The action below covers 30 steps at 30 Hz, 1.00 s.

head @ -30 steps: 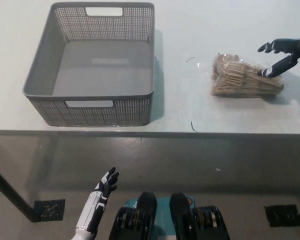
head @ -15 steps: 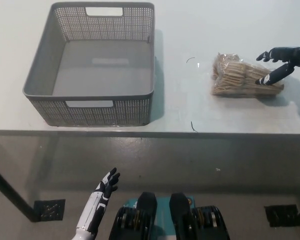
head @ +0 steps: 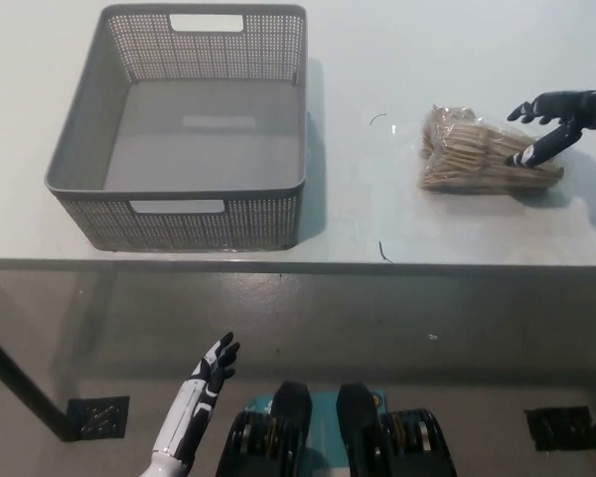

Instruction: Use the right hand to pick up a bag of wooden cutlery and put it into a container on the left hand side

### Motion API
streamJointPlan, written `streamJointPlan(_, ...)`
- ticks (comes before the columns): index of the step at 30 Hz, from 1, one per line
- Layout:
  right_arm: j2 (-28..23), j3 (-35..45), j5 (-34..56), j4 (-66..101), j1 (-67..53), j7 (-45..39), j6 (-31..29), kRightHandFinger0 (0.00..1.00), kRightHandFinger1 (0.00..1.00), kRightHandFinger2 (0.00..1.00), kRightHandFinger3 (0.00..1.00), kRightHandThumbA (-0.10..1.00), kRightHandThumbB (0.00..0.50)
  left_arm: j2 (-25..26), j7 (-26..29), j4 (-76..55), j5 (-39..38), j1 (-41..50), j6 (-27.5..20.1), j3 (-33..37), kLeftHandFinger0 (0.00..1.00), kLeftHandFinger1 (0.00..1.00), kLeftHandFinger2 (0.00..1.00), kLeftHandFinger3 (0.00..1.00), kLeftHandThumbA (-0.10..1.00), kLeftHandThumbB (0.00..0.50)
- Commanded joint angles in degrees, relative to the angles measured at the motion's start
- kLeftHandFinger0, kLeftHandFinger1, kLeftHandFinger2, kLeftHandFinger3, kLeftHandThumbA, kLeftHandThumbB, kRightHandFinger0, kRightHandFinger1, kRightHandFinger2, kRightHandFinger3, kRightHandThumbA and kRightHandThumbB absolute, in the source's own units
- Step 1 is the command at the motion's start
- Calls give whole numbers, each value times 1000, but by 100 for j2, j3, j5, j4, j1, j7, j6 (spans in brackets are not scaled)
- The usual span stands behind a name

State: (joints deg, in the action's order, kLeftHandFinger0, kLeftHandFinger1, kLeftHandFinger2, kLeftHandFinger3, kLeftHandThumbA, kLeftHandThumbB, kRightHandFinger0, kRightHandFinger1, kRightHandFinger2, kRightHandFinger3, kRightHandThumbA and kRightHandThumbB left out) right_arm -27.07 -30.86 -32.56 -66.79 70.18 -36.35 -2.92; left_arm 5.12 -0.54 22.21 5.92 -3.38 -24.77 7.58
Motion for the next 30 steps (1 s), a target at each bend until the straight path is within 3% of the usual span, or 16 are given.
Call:
streamJointPlan(1,103,-12,-46,-202,483,277,-298,1000,1000,1000,1000,663,500,75,25,-91,46,-96,-216,49,1000,1000,1000,1000,1000,373)
streamJointPlan(6,274,56,41,-520,574,351,-406,1000,1000,1000,1000,661,500,65,4,-90,30,-147,-216,40,1000,1000,1000,1000,1000,385)
streamJointPlan(11,430,18,6,-706,551,495,-492,1000,1000,1000,1000,638,500,66,79,-127,104,-145,-216,80,1000,1000,1000,1000,1000,364)
streamJointPlan(18,647,-355,-276,-943,416,613,-704,1000,1000,1000,1000,698,500,81,39,-125,48,-162,-216,109,1000,1000,1000,1000,1000,363)
streamJointPlan(25,768,-389,-275,-1210,280,702,-352,1000,1000,1000,1000,554,500,120,79,-122,56,-227,-216,102,1000,1000,1000,1000,1000,350)
streamJointPlan(29,760,-379,-262,-1367,244,620,-285,1000,1000,1000,1000,439,500,111,82,-138,29,-237,-216,83,1000,1000,1000,1000,1000,349)
streamJointPlan(30,772,-402,-289,-1385,247,678,-256,1000,1000,1000,1000,381,480,109,100,-134,51,-241,-216,76,1000,1000,1000,1000,1000,354)
